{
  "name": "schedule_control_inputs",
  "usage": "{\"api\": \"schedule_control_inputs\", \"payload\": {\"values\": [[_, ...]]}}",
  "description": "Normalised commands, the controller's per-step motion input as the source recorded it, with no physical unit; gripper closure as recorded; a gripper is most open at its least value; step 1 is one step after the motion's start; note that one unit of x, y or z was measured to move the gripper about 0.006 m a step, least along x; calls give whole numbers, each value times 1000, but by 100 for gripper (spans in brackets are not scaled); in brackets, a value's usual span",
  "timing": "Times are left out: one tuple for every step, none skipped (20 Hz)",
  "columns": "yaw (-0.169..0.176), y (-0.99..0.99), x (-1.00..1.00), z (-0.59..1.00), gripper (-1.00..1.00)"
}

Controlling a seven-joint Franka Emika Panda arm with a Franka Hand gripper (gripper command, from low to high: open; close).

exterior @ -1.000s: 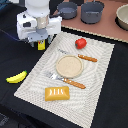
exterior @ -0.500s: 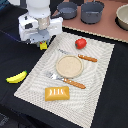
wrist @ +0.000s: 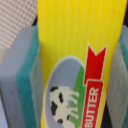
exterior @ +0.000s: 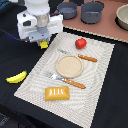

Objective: Interact with the objects in diverse but meaningful ways.

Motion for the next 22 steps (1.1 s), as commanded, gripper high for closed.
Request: {"api": "schedule_control_inputs", "payload": {"values": [[-72,-326,531,1000,100],[-69,-346,697,1000,100],[-63,-357,731,914,100],[-63,-371,774,751,100],[-58,-369,800,711,100],[-48,-357,829,680,100],[-42,-346,849,686,100],[-49,-360,837,686,100],[-52,-374,829,677,100],[-57,-389,820,683,100],[-57,-394,817,671,100],[-64,-423,794,660,100],[-61,-440,783,646,100],[-57,-451,777,631,100],[-55,-460,769,617,100],[-51,-466,760,589,100],[-46,-477,749,560,100],[-38,-506,726,500,100],[-19,-517,714,423,100],[0,-583,669,280,100],[0,-563,654,169,100],[0,-546,646,83,100]]}}
